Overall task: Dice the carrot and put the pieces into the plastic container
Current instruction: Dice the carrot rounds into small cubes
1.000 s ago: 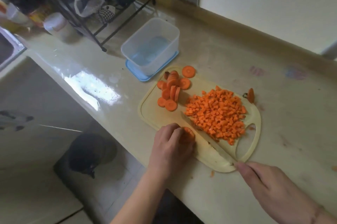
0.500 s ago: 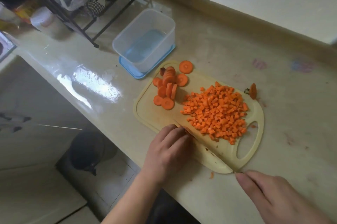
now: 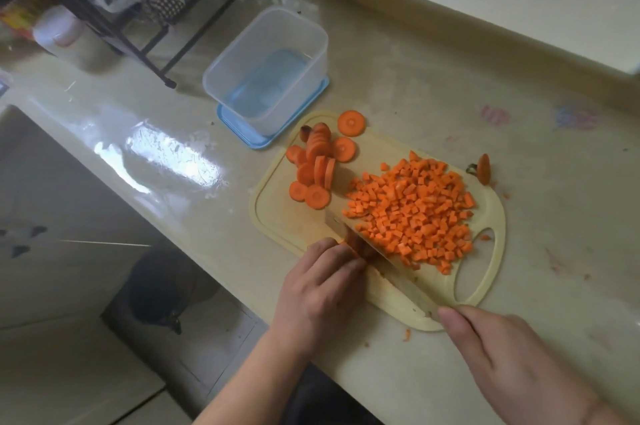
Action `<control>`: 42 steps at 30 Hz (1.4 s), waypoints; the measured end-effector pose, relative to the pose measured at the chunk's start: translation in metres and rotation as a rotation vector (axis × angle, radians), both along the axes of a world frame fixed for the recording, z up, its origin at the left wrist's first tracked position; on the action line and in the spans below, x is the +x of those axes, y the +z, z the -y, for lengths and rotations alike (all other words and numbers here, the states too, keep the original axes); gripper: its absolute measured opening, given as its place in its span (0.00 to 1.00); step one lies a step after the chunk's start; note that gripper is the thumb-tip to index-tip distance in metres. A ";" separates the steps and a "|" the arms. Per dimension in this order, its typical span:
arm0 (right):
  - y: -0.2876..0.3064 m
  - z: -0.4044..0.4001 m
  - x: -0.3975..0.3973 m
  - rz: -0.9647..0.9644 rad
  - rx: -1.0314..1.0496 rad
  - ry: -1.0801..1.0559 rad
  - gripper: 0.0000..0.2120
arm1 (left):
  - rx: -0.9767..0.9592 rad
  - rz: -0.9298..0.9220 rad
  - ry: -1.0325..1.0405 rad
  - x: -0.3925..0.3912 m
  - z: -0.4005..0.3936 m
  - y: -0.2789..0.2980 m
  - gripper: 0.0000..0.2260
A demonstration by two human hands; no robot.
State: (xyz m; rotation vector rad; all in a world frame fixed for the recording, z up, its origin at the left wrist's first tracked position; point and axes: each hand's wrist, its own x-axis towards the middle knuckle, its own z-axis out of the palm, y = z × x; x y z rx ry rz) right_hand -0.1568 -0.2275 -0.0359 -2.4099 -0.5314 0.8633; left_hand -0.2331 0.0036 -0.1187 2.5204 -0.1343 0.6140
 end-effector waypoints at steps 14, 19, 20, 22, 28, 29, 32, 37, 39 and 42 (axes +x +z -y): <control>0.014 0.017 -0.016 -0.092 -0.035 -0.058 0.48 | -0.047 0.028 -0.029 -0.004 -0.002 0.000 0.05; 0.010 0.007 -0.022 -0.037 -0.147 0.033 0.51 | -0.094 0.018 -0.006 -0.002 -0.001 -0.001 0.06; 0.008 0.000 -0.022 -0.035 -0.143 0.057 0.49 | -0.097 0.020 -0.012 -0.001 -0.001 0.000 0.07; 0.004 -0.010 -0.019 -0.016 -0.086 0.057 0.42 | -0.092 0.019 -0.019 0.000 -0.001 0.001 0.07; 0.007 0.005 -0.008 -0.023 0.068 -0.116 0.38 | -0.034 0.015 -0.019 -0.004 -0.003 0.001 0.05; 0.009 0.007 -0.009 -0.027 0.070 -0.125 0.38 | -0.031 0.018 -0.015 -0.005 -0.003 0.000 0.05; 0.013 0.007 -0.016 -0.041 0.068 -0.105 0.41 | -0.046 0.032 -0.020 -0.007 -0.003 -0.001 0.06; 0.020 0.007 -0.023 -0.063 0.052 -0.093 0.44 | -0.033 0.031 -0.044 -0.008 -0.006 -0.003 0.06; 0.018 0.010 -0.026 -0.062 0.023 -0.073 0.45 | -0.044 0.007 -0.041 -0.008 -0.007 -0.004 0.06; 0.015 0.016 -0.031 -0.077 -0.039 -0.075 0.46 | -0.046 -0.004 -0.038 -0.007 -0.007 -0.003 0.06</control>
